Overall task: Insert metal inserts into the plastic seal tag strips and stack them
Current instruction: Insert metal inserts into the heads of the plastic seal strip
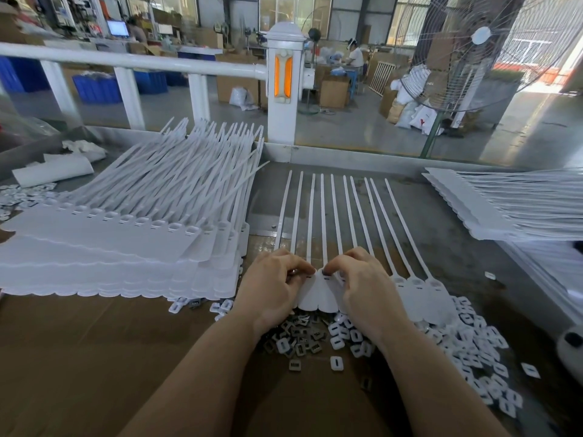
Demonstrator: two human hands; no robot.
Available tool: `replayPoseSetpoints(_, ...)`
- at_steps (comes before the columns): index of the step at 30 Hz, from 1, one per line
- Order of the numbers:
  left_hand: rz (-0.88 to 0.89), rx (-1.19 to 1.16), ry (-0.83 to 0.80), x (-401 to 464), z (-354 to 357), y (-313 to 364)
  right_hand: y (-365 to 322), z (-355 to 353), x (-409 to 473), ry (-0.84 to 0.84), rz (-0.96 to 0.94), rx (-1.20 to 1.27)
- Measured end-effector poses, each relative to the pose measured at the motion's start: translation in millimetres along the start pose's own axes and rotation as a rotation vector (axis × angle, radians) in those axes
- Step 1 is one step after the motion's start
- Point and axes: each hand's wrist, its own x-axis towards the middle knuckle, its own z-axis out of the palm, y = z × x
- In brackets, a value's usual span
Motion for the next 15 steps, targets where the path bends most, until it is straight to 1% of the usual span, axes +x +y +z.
replayPoseSetpoints(3, -0.006, -0.019, 0.006, 0, 0, 0, -1, -3, -2, 0.068, -0.019, 0.106)
replayPoseSetpoints(5, -0.009, -0.02, 0.0, 0, 0, 0, -2, -7, -4, 0.062, -0.061, 0.178)
replayPoseSetpoints(6, -0.008, -0.018, -0.004, 0, 0, 0, -2, -9, -5, 0.019, -0.09, 0.222)
replayPoseSetpoints(8, -0.003, -0.018, -0.007, 1, 0, 0, -6, -13, -8, -0.136, -0.147, 0.314)
replayPoseSetpoints(11, -0.008, -0.025, 0.004, 1, -1, -1, -9, -17, -10, -0.344, -0.219, 0.345)
replayPoseSetpoints(13, -0.011, -0.032, 0.001, 1, -1, -1, -10, -17, -10, -0.401, -0.262, 0.286)
replayPoseSetpoints(15, -0.01, -0.032, 0.0, 1, -1, -1, -11, -16, -9, -0.413, -0.278, 0.245)
